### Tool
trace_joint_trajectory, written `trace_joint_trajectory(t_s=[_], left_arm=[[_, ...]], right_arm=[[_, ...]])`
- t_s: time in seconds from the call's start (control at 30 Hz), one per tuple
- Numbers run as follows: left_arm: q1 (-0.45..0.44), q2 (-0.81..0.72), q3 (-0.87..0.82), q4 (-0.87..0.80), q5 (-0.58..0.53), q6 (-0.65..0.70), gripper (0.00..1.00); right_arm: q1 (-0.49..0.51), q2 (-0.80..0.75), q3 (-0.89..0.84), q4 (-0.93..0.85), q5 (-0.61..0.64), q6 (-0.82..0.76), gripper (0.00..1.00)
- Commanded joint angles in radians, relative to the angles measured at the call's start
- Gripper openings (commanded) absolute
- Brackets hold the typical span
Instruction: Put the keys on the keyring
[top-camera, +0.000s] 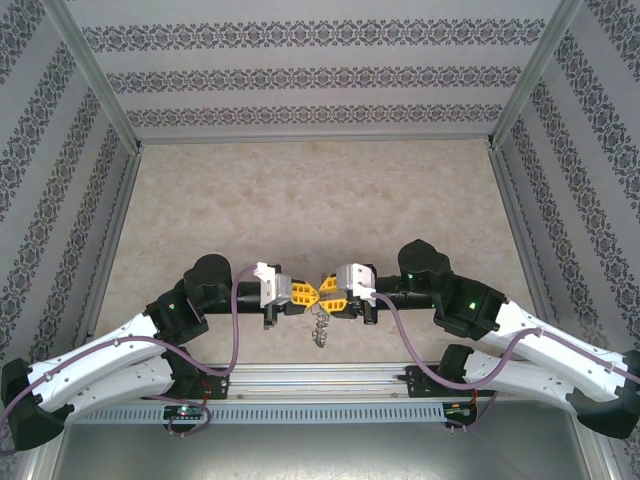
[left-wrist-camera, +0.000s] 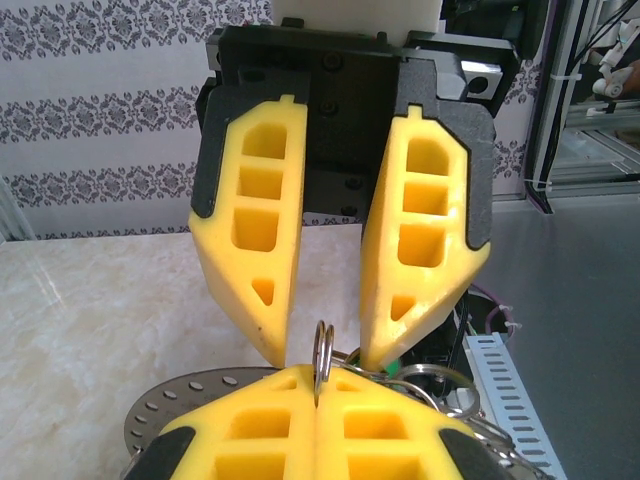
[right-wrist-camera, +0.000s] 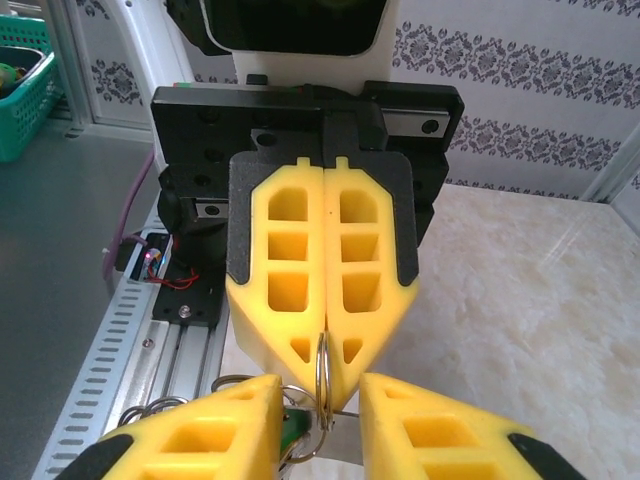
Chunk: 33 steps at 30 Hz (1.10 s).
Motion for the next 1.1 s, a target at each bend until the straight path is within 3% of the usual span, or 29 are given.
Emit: trace_joint_trajectory(t_s=[0.0, 0.2, 0.3, 0.43, 0.57, 0.7, 0.73, 0.77, 0.9, 1.07], left_arm=[[-0.004, -0.014, 0.009, 0.065, 0.009, 0.0, 0.0], [-0.004, -0.018, 0.048, -0.037, -0.016, 0.032, 0.0], [-0.004, 0.003, 0.1, -0.172, -0.073, 0.076, 0.0], [-0.005, 0.051, 0.185, -0.356, -0.14, 0.143, 0.13], [-0.007, 0.099, 0.252, -0.467, -0.182, 0.181, 0.14], [-0.012, 0.14, 0.285, -0.51, -0.21, 0.192, 0.11], [-0.014, 0.147, 0.287, -0.515, -0.213, 0.195, 0.02], [-0.015, 0.152, 0.288, -0.515, -0.214, 0.193, 0.0], [-0.017, 0.125, 0.255, -0.457, -0.2, 0.17, 0.0], [-0.017, 0.022, 0.168, -0.286, -0.146, 0.122, 0.0]], right_arm=[[0.009, 0.0, 0.005, 0.007, 0.047, 0.005, 0.24], [0.009, 0.014, 0.022, -0.033, 0.099, -0.021, 0.0], [0.009, 0.039, 0.052, -0.085, 0.119, -0.048, 0.0], [0.011, 0.073, 0.096, -0.136, 0.132, -0.078, 0.0], [0.017, 0.119, 0.145, -0.19, 0.153, -0.111, 0.0], [0.026, 0.175, 0.2, -0.244, 0.192, -0.131, 0.0], [0.03, 0.188, 0.211, -0.256, 0.202, -0.134, 0.0], [0.033, 0.197, 0.221, -0.268, 0.207, -0.138, 0.0], [0.038, 0.183, 0.208, -0.249, 0.188, -0.128, 0.0], [0.038, 0.09, 0.122, -0.159, 0.173, -0.058, 0.3]])
